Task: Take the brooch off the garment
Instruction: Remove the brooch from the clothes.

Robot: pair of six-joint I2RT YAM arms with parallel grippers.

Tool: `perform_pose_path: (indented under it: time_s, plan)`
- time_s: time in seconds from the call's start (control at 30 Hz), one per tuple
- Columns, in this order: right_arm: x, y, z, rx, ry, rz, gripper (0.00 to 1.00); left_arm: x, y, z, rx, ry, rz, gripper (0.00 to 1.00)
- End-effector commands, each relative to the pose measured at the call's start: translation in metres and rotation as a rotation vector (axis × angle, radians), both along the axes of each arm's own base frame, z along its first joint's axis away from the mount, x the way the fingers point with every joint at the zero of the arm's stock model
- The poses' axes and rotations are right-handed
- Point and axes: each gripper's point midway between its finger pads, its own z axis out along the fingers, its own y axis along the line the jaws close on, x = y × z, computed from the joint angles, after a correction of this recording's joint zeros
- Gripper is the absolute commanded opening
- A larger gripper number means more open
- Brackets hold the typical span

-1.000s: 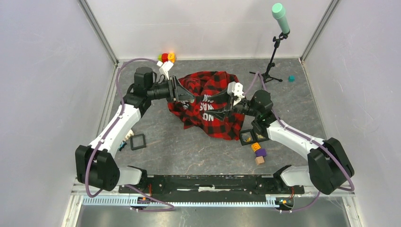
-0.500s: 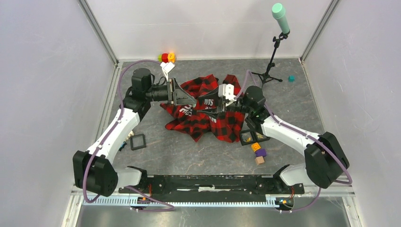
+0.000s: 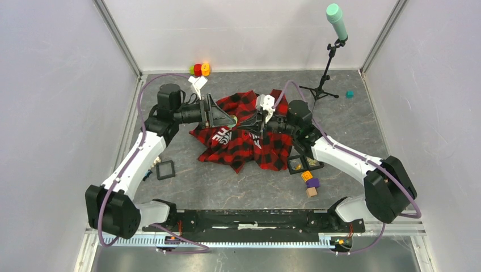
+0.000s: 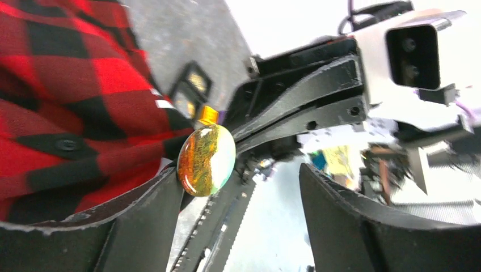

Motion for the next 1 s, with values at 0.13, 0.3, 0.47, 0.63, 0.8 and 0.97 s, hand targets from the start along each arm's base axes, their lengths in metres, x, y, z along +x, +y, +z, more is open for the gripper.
perform_pose_path:
  time_s: [0.13, 0.3, 0.47, 0.63, 0.8, 0.97]
  plan:
    - [0.021, -0.018, -0.016, -0.131, 0.383, -0.263, 0.00, 0.024, 0.045, 0.001, 0.251, -0.282, 0.378, 0.80]
    - [0.013, -0.016, -0.021, -0.147, 0.462, -0.249, 0.00, 0.019, 0.045, -0.010, 0.397, -0.411, 0.424, 0.79]
    - [0.008, -0.016, -0.007, -0.114, 0.472, -0.234, 0.00, 0.006, 0.025, -0.008, 0.432, -0.510, 0.345, 0.67]
    - [-0.002, -0.010, 0.009, -0.066, 0.499, -0.167, 0.00, -0.005, 0.006, -0.006, 0.515, -0.721, 0.253, 0.51]
    - [-0.010, -0.004, 0.020, -0.061, 0.531, -0.111, 0.00, -0.015, 0.010, 0.005, 0.605, -1.031, 0.188, 0.57]
    - [-0.015, -0.005, 0.031, -0.054, 0.524, -0.086, 0.00, -0.019, 0.004, -0.005, 0.673, -1.214, 0.000, 0.60]
